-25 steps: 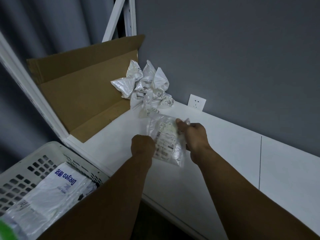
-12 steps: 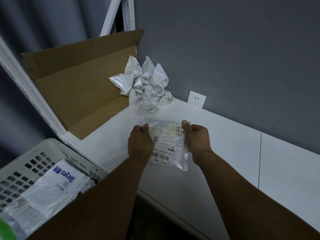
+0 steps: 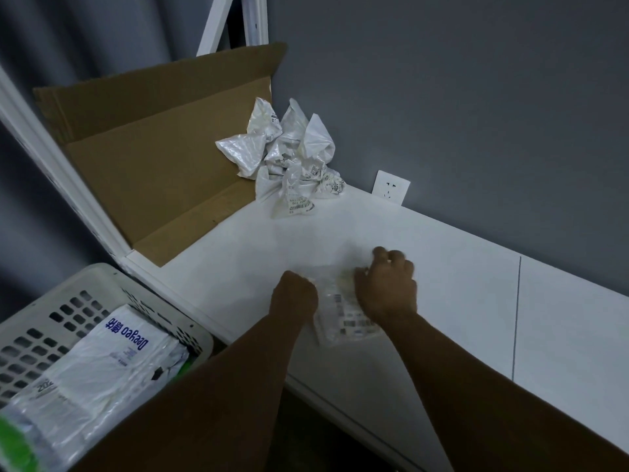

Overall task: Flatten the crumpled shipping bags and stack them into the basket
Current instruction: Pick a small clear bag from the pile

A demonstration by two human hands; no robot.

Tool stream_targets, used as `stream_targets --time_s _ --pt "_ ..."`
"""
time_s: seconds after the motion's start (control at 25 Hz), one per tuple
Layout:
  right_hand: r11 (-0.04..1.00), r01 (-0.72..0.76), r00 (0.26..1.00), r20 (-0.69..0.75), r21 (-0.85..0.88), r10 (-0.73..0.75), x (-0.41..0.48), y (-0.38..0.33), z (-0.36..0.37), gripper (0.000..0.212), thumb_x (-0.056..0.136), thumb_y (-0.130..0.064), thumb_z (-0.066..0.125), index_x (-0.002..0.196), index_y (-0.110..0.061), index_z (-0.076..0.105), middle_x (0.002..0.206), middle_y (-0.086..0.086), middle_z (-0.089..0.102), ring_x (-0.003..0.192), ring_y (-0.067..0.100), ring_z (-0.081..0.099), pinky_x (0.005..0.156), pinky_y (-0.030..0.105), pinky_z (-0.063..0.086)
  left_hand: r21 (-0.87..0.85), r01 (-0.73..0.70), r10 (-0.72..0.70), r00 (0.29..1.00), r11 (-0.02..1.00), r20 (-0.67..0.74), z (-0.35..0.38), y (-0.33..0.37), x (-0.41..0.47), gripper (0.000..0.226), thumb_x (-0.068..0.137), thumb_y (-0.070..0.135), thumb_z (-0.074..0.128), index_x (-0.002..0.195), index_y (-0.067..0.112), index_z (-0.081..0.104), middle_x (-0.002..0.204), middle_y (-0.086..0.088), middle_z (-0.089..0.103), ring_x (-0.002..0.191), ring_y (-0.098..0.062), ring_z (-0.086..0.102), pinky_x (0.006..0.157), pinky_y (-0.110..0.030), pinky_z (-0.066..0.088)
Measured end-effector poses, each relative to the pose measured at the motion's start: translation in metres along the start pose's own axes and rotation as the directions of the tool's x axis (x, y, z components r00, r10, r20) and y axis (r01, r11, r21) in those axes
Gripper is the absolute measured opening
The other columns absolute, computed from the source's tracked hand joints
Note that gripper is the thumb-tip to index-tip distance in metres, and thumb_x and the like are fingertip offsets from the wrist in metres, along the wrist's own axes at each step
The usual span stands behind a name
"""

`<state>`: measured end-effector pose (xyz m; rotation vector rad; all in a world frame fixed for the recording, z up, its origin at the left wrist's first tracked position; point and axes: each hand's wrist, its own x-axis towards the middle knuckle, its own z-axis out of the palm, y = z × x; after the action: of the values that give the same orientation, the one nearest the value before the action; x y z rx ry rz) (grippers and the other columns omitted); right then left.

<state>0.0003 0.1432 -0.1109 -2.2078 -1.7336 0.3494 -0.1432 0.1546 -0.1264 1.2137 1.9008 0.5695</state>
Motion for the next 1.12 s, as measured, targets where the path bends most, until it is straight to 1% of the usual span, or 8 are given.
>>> stream_targets --time_s 0.08,0.2,0.28,0.36,0.44,0.56,0.76,1.12 --pt "0.976 0.197 0.977 0.105 -0.097 -0.187 -0.006 -0.006 0.011 0.058 0.104 -0.048 0.038 0.153 -0.019 0.03 0.162 0.015 0.022 0.147 0.038 0.019 0.116 0.052 0.027 0.097 0.004 0.001 0.999 0.995 -0.054 0.0 -0.002 0.0 0.034 0.098 0.011 0.042 0.128 -0.001 0.053 0.132 -0.017 0.052 0.123 -0.036 0.05 0.103 -0.038 0.04" --pt "0.911 0.358 0.911 0.29 -0.203 -0.293 -0.007 -0.006 0.034 0.063 0.104 -0.057 0.021 0.159 -0.028 0.013 0.168 0.01 -0.003 0.154 0.034 -0.007 0.123 0.055 0.003 0.063 -0.029 0.034 0.995 0.998 -0.094 -0.002 -0.004 0.0 0.038 0.096 0.011 0.046 0.132 0.004 0.05 0.137 -0.015 0.051 0.127 -0.032 0.048 0.105 -0.037 0.038" --pt "0.864 0.43 0.881 0.329 -0.261 -0.339 -0.006 -0.002 0.045 0.076 0.095 -0.069 0.001 0.16 -0.029 0.005 0.168 0.01 -0.009 0.153 0.034 -0.013 0.122 0.058 -0.002 0.059 -0.071 0.075 0.995 0.996 -0.07 0.0 -0.005 0.001 0.04 0.094 0.011 0.048 0.134 0.006 0.051 0.136 -0.014 0.054 0.125 -0.03 0.051 0.103 -0.035 0.041" --pt "0.818 0.496 0.852 0.344 -0.293 -0.393 -0.003 0.002 0.054 0.104 0.073 -0.076 -0.03 0.16 -0.028 0.001 0.168 0.009 -0.01 0.153 0.034 -0.014 0.121 0.061 -0.002 0.082 -0.118 0.121 0.992 0.99 -0.043 0.003 -0.006 0.004 0.041 0.096 0.012 0.048 0.136 0.007 0.051 0.138 -0.013 0.054 0.126 -0.028 0.051 0.103 -0.033 0.04" --pt "0.807 0.507 0.849 0.333 -0.302 -0.409 0.001 0.006 0.061 0.114 0.064 -0.073 -0.04 0.16 -0.028 0.001 0.168 0.009 -0.006 0.154 0.034 -0.011 0.12 0.063 -0.001 0.084 -0.142 0.146 0.988 0.986 -0.048 0.004 -0.007 0.009 0.04 0.097 0.013 0.047 0.137 0.008 0.052 0.139 -0.012 0.054 0.126 -0.027 0.051 0.103 -0.032 0.04" --pt "0.813 0.497 0.859 0.305 -0.304 -0.411 0.001 0.008 0.07 0.105 0.074 -0.072 -0.033 0.161 -0.026 0.003 0.169 0.01 -0.002 0.154 0.035 -0.006 0.12 0.063 0.002 0.09 -0.148 0.153 0.987 0.985 -0.048 0.009 -0.009 0.015 0.039 0.096 0.013 0.048 0.133 0.008 0.057 0.135 -0.011 0.056 0.123 -0.026 0.053 0.102 -0.033 0.043" --pt "0.811 0.496 0.863 0.277 -0.311 -0.421 0.0 0.011 0.076 0.081 0.091 -0.061 0.004 0.161 -0.021 0.012 0.168 0.013 0.008 0.154 0.038 0.004 0.119 0.064 0.007 0.097 -0.15 0.155 0.987 0.984 -0.048 0.017 -0.011 0.015 0.033 0.095 0.011 0.047 0.123 0.007 0.062 0.128 -0.014 0.058 0.115 -0.028 0.057 0.1 -0.038 0.049" --pt "0.811 0.502 0.859 0.28 -0.301 -0.428 0.002 0.018 0.085 0.083 0.087 -0.062 -0.001 0.161 -0.024 0.0 0.168 0.01 -0.004 0.154 0.035 -0.008 0.119 0.061 -0.002 0.101 -0.156 0.16 0.986 0.983 -0.039 0.02 -0.011 0.012 0.031 0.093 0.012 0.048 0.119 0.005 0.064 0.122 -0.016 0.06 0.109 -0.029 0.06 0.096 -0.042 0.052"
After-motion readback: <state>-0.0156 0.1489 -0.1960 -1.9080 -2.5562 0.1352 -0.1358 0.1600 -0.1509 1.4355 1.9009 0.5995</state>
